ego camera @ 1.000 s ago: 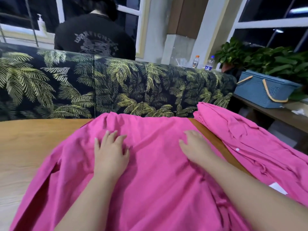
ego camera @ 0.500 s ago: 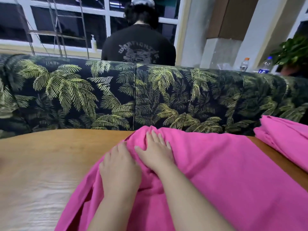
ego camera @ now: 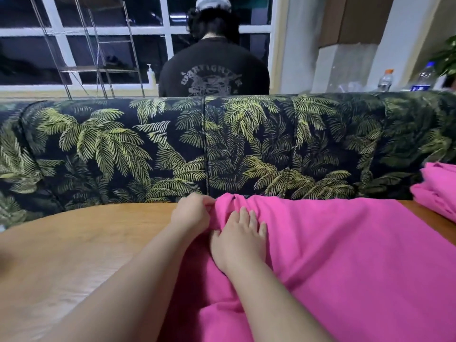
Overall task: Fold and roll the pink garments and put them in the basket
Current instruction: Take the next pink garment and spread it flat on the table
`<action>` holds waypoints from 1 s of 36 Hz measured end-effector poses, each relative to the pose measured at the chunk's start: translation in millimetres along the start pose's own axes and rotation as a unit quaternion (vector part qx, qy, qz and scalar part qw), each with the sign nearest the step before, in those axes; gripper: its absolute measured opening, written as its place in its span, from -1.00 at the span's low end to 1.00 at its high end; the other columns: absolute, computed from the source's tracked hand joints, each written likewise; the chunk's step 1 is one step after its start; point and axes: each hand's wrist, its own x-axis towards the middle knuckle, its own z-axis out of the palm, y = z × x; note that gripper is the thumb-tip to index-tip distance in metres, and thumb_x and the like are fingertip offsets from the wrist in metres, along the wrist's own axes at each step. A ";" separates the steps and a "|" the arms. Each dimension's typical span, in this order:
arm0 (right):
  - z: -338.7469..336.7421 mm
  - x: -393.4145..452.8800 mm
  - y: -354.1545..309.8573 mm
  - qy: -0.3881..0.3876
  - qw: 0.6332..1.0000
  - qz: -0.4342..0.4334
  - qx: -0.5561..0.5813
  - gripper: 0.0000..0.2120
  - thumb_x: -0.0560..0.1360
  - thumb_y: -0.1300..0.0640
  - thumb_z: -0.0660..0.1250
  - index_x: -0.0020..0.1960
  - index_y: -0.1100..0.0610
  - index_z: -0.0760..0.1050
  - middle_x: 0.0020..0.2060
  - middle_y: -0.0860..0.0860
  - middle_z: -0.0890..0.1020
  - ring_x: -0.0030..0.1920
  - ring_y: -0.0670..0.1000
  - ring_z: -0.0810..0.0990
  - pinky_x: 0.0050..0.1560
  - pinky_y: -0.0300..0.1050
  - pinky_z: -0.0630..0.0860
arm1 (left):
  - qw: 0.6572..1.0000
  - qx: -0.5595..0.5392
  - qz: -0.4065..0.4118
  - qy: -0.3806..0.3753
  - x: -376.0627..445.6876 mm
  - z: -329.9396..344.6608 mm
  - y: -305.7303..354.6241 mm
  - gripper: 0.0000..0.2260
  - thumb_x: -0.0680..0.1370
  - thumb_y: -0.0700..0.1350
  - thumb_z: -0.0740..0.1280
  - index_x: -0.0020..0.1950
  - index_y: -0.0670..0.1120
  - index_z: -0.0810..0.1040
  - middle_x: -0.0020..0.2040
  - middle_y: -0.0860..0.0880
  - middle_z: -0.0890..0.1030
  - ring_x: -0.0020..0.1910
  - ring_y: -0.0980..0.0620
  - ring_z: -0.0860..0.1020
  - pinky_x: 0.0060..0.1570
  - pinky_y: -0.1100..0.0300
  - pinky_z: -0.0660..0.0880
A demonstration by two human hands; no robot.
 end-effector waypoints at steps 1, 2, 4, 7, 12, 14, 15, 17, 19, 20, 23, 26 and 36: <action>0.5 0.3 0.2 0.005 1.000 -0.005 0.004 -0.38 0.60 -0.06 0.05 0.56 0.18 -0.02 0.56 0.09 -0.02 0.55 0.09 -0.10 0.51 0.13 -0.16 | 1.000 -0.010 0.013 -0.007 2.3 0.3 1.6 -0.70 0.46 -0.31 0.20 -0.03 -0.03 0.67 -0.04 -0.13 0.65 0.02 -0.20 0.56 -0.05 0.12 0.48; 1.1 0.6 0.4 0.010 1.000 -0.011 0.008 -0.38 0.60 -0.06 0.06 0.56 0.15 -0.03 0.56 0.08 -0.02 0.55 0.09 -0.10 0.51 0.14 -0.15 | 1.000 -0.011 0.019 -0.011 3.8 -0.3 3.1 -0.73 0.45 -0.32 0.20 -0.06 -0.09 0.66 -0.08 -0.15 0.65 -0.02 -0.19 0.56 -0.10 0.15 0.44; 2.1 1.2 0.7 0.018 0.999 -0.025 0.022 -0.38 0.60 -0.09 0.04 0.57 0.07 -0.07 0.57 0.05 -0.02 0.55 0.08 -0.10 0.51 0.15 -0.15 | 1.000 -0.003 0.022 -0.013 6.1 -2.7 3.2 -0.80 0.43 -0.35 0.20 -0.17 -0.18 0.60 -0.17 -0.18 0.62 -0.07 -0.20 0.55 -0.19 0.15 0.37; 3.1 2.0 1.5 0.021 0.998 -0.045 0.050 -0.41 0.62 -0.16 -0.02 0.58 -0.04 -0.09 0.57 0.02 -0.03 0.55 0.05 -0.11 0.50 0.14 -0.16 | 1.000 0.018 0.024 0.002 10.1 -8.1 -12.1 -0.82 0.42 -0.36 0.19 -0.25 -0.17 0.54 -0.23 -0.15 0.52 -0.05 -0.24 0.54 -0.19 0.15 0.34; 4.4 2.7 0.8 -0.006 0.998 -0.049 0.042 -0.43 0.61 -0.23 -0.12 0.58 -0.09 -0.07 0.57 0.03 -0.02 0.56 0.07 -0.10 0.51 0.05 -0.19 | 0.996 0.010 -0.033 0.077 7.4 -38.5 -56.8 -0.70 0.51 -0.31 0.23 0.11 -0.10 0.67 0.09 -0.16 0.65 0.14 -0.15 0.56 0.08 0.18 0.44; 4.5 1.7 0.5 -0.027 0.998 -0.050 0.018 -0.43 0.61 -0.24 -0.16 0.58 -0.08 -0.05 0.57 0.03 -0.02 0.56 0.07 -0.12 0.52 0.05 -0.20 | 0.991 0.012 -0.063 0.113 3.3 -53.0 -76.9 -0.68 0.51 -0.32 0.25 0.17 -0.07 0.64 0.14 -0.13 0.64 0.19 -0.13 0.55 0.13 0.17 0.42; 4.8 1.2 0.2 -0.034 0.998 -0.052 0.004 -0.43 0.61 -0.24 -0.17 0.58 -0.08 -0.04 0.57 0.03 -0.02 0.56 0.06 -0.13 0.52 0.05 -0.21 | 0.989 0.018 -0.074 0.130 1.1 -60.1 -86.6 -0.68 0.50 -0.32 0.27 0.18 -0.07 0.64 0.15 -0.14 0.63 0.19 -0.14 0.54 0.14 0.14 0.42; 5.2 0.7 -0.2 -0.042 0.997 -0.056 -0.018 -0.43 0.61 -0.24 -0.19 0.57 -0.08 -0.02 0.57 0.01 -0.02 0.56 0.05 -0.14 0.52 0.05 -0.21 | 0.981 0.027 -0.101 0.165 -3.4 -72.1 -103.3 -0.69 0.47 -0.33 0.31 0.14 -0.08 0.64 0.12 -0.17 0.63 0.17 -0.17 0.54 0.11 0.10 0.43; 5.2 0.7 -1.3 -0.045 0.997 -0.056 -0.032 -0.44 0.61 -0.23 -0.19 0.57 -0.08 -0.03 0.57 -0.01 -0.05 0.56 0.04 -0.16 0.52 0.05 -0.22 | 0.970 0.027 -0.141 0.199 -8.0 -82.6 -118.6 -0.70 0.44 -0.35 0.31 0.08 -0.09 0.65 0.07 -0.19 0.63 0.13 -0.21 0.54 0.05 0.09 0.43; 5.2 0.5 -1.3 -0.047 0.997 -0.056 -0.037 -0.44 0.61 -0.23 -0.20 0.57 -0.09 -0.03 0.57 -0.01 -0.05 0.56 0.03 -0.16 0.52 0.05 -0.22 | 0.965 0.032 -0.156 0.210 -9.8 -85.7 -125.7 -0.71 0.44 -0.36 0.30 0.06 -0.10 0.65 0.05 -0.21 0.63 0.11 -0.22 0.54 0.03 0.08 0.43; 5.6 -0.2 -1.9 -0.045 0.996 -0.054 -0.047 -0.44 0.61 -0.23 -0.20 0.57 -0.09 -0.04 0.57 -0.02 -0.06 0.56 0.03 -0.16 0.52 0.05 -0.21 | 0.962 0.097 -0.160 0.198 -14.1 -87.1 -141.2 -0.76 0.47 -0.29 0.30 0.07 -0.09 0.64 0.07 -0.22 0.55 0.11 -0.26 0.47 0.07 0.03 0.41; 6.1 -1.3 -2.2 -0.041 0.996 -0.054 -0.056 -0.43 0.61 -0.24 -0.19 0.57 -0.09 -0.05 0.57 -0.02 -0.06 0.56 0.04 -0.16 0.52 0.06 -0.20 | 0.967 0.133 -0.122 0.178 -10.9 -84.1 -140.2 -0.76 0.52 -0.22 0.32 0.15 -0.06 0.62 0.17 -0.17 0.50 0.19 -0.23 0.40 0.15 0.01 0.39; 3.9 1.2 1.9 -0.032 0.997 -0.030 -0.070 -0.37 0.57 -0.31 -0.08 0.57 -0.10 -0.04 0.57 -0.04 -0.05 0.56 0.05 -0.14 0.51 0.06 -0.18 | 0.984 0.144 -0.078 -0.065 -0.8 -43.5 -111.0 -0.56 0.63 0.19 -0.02 0.49 0.13 0.24 0.51 0.03 0.26 0.51 -0.05 0.16 0.47 -0.05 0.07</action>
